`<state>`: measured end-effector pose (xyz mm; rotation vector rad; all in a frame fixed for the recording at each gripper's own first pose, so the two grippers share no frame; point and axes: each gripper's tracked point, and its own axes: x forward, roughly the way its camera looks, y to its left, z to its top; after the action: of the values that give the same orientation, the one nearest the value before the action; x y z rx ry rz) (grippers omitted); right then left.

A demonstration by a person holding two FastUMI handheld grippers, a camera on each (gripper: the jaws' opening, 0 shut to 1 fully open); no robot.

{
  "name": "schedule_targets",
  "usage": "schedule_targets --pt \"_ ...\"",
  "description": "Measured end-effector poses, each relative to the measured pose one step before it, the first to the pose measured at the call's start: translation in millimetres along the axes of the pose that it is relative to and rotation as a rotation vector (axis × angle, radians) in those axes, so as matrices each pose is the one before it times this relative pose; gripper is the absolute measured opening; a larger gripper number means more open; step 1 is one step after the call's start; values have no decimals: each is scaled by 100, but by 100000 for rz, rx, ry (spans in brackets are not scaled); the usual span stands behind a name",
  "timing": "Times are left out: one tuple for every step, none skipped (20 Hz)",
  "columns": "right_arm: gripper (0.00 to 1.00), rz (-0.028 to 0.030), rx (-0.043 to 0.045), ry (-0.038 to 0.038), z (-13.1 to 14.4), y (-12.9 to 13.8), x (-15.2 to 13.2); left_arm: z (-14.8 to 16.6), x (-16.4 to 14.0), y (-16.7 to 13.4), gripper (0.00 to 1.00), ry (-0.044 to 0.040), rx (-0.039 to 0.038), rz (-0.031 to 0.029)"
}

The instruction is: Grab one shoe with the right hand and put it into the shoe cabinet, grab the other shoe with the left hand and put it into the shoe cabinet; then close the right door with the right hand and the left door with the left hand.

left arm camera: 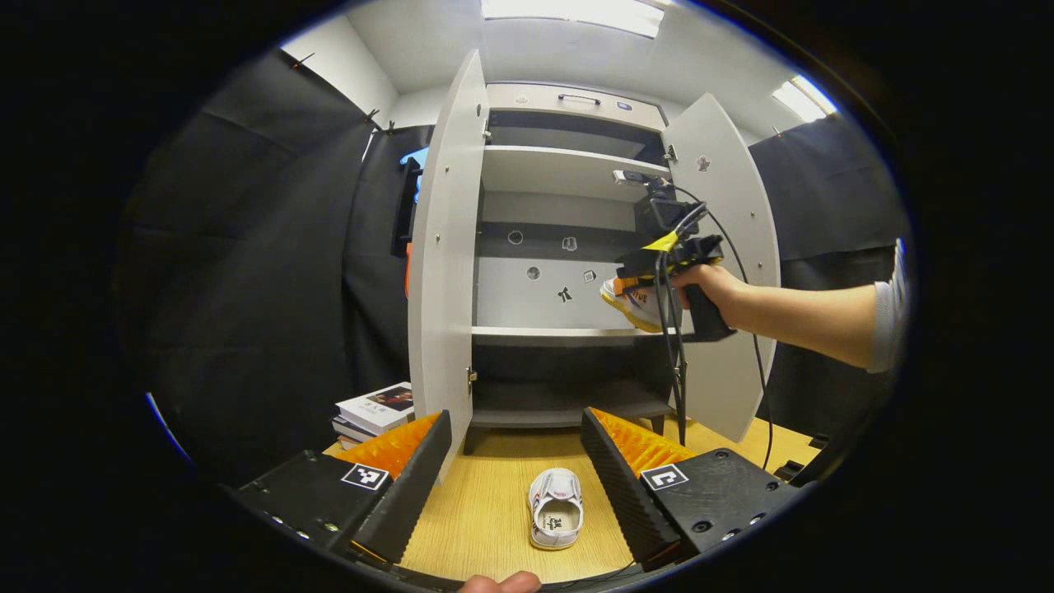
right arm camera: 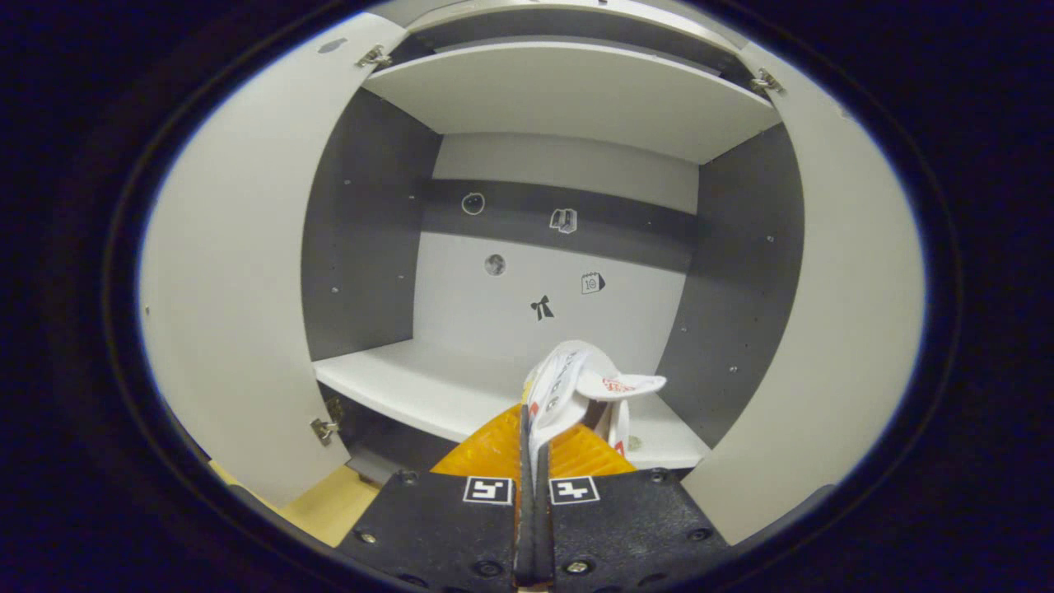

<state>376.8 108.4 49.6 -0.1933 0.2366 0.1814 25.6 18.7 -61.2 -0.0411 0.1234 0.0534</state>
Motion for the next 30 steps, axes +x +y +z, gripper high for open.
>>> schedule_targets --pt "4 -998 -2029 2210 202 -352 1399 -213 212 267 95 241 97 349" --pt "4 -638 -1629 2221 117 -295 1548 -66 60 177 95 256 23 401" --pt "4 -232 -691 2188 61 4 1436 35 -30 217 95 30 -68 484" --pt "4 191 -61 2430 21 121 1250 48 36 212 95 39 -207 757" --pt "3 108 118 2436 -104 38 1137 -65 97 316 95 132 -238 675" --pt "3 -322 671 2378 -86 -43 956 -52 98 265 95 213 -194 673" --pt "3 -312 715 2352 -163 22 1094 -145 97 354 95 256 -97 686" --pt "3 -492 616 2376 -59 -117 903 -72 74 275 95 326 62 657" --pt "3 -207 422 1925 3 -45 672 -35 20 268 95 122 150 673" --pt "3 -848 -327 1599 136 -180 560 -100 89 431 95 -49 212 793" --pt "3 5 -733 1547 7 -56 605 -164 109 389 95 208 123 973" --pt "4 263 -1182 2193 105 39 304 -167 103 304 95 416 -173 731" --pt "4 -162 -872 1434 4 -94 375 -206 -37 219 95 440 -349 562" --pt "4 -316 -543 1680 -70 -37 360 -78 24 178 95 370 -476 377" --pt "4 45 -255 1392 -87 131 406 -139 122 166 95 437 -434 468" --pt "3 398 -309 1394 62 197 178 -136 69 225 95 443 -291 489" --pt "3 573 -1411 1608 -154 173 266 -5 -56 140 95 83 -308 403" --pt "4 228 -1734 1055 -45 147 93 -19 -16 133 96 39 -368 280" --pt "4 -63 -539 846 -39 166 106 -94 -34 -62 96 235 -281 -67" --pt "3 394 -329 824 -53 221 33 -123 -2 135 95 389 -99 -19" --pt "3 -248 -997 1035 -104 145 21 -118 -96 58 95 327 67 209" --pt "3 -391 -1763 1329 -47 114 37 -100 70 -84 95 -18 63 77" --pt "4 -643 -2018 1302 -84 177 105 -8 -47 -10 95 -272 68 95" --pt "4 -988 -1423 1299 -63 89 0 -42 -122 97 95 -120 42 146" --pt "1 -1461 -1020 588 -116 -104 -40 -18 -166 107 95 -5 -140 190" --pt "7 -382 5 142 3 -97 -217 -126 47 172 95 -70 -237 197" --pt "8 332 771 -305 -45 -18 -206 96 -127 151 96 -238 -236 398" --pt "9 -86 942 -498 15 -172 -397 -23 -32 172 95 -226 -339 411" --pt "11 789 154 -1178 86 -44 -602 -81 52 105 95 -125 -438 414" --pt "15 956 -34 -834 -2 -9 -651 -67 46 173 95 -123 -480 194"
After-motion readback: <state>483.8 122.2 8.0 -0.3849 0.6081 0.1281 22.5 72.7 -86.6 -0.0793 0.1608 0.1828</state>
